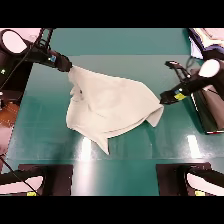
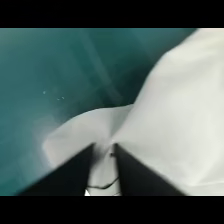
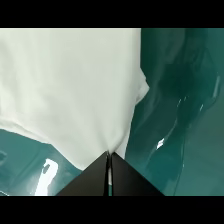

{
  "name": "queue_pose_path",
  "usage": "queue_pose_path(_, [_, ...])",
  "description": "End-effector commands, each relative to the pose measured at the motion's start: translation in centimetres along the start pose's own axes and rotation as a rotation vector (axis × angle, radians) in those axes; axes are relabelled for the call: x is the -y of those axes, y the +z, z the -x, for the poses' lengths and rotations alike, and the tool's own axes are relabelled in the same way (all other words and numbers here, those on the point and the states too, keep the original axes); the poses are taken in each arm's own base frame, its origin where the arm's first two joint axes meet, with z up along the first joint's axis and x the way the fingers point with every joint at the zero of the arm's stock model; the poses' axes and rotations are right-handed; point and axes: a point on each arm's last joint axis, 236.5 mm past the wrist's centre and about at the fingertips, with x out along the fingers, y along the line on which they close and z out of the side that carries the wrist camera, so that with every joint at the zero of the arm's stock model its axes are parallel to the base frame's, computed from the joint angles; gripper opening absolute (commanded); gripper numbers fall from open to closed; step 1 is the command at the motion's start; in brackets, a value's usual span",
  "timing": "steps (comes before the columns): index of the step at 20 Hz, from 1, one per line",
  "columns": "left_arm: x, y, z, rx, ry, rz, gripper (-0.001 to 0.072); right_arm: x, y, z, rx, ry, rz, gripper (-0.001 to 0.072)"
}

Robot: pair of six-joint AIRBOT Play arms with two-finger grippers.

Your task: Fold the shirts.

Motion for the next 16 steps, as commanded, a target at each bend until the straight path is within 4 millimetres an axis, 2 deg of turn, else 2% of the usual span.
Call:
queue_pose_path(1, [-3.5,-0.3,1.3,-0.059,0.136,0.026,0.0592,1.6,-1.6,1.9,0.107,-0.026,-0.096,0.001])
queue_pose_path(3, [-5.2,-2.3,3.0,-0.121,0.158,0.077,0.0592,1.5,-1.7,2.8,0.159,0.002,-0.135,0.0009])
queue_pose_path(4, [-5.8,-4.1,3.6,-0.174,0.142,0.151,0.0592,1.3,-1.7,3.2,0.18,0.018,-0.148,0.001])
queue_pose_path(5, [-6.1,-6.3,3.9,-0.231,0.103,0.237,0.0592,1.3,-1.7,3.5,0.186,0.014,-0.146,0.001])
queue_pose_path(7, [-5.4,-10.1,3.1,-0.287,-0.024,0.392,0.0592,1.3,-1.7,3.7,0.196,0.012,-0.142,0.001])
queue_pose_path(10, [-1.8,-16.5,0.7,-0.372,-0.234,0.563,0.0593,1.4,-1.3,3.8,0.211,0.009,-0.143,0.0011])
queue_pose_path(13, [2.1,-22.9,-1.5,-0.481,-0.32,0.627,0.0593,1.4,-1.1,3.8,0.219,0.008,-0.144,0.0011])
queue_pose_path(14, [2.7,-24.2,-2.2,-0.487,-0.32,0.658,0.0593,1.4,-1.1,3.8,0.219,0.007,-0.144,0.0011])
queue_pose_path(16, [4.1,-25.6,-3.4,-0.472,-0.359,0.718,0.0592,1.4,-1.2,3.8,0.217,0.008,-0.143,0.0011])
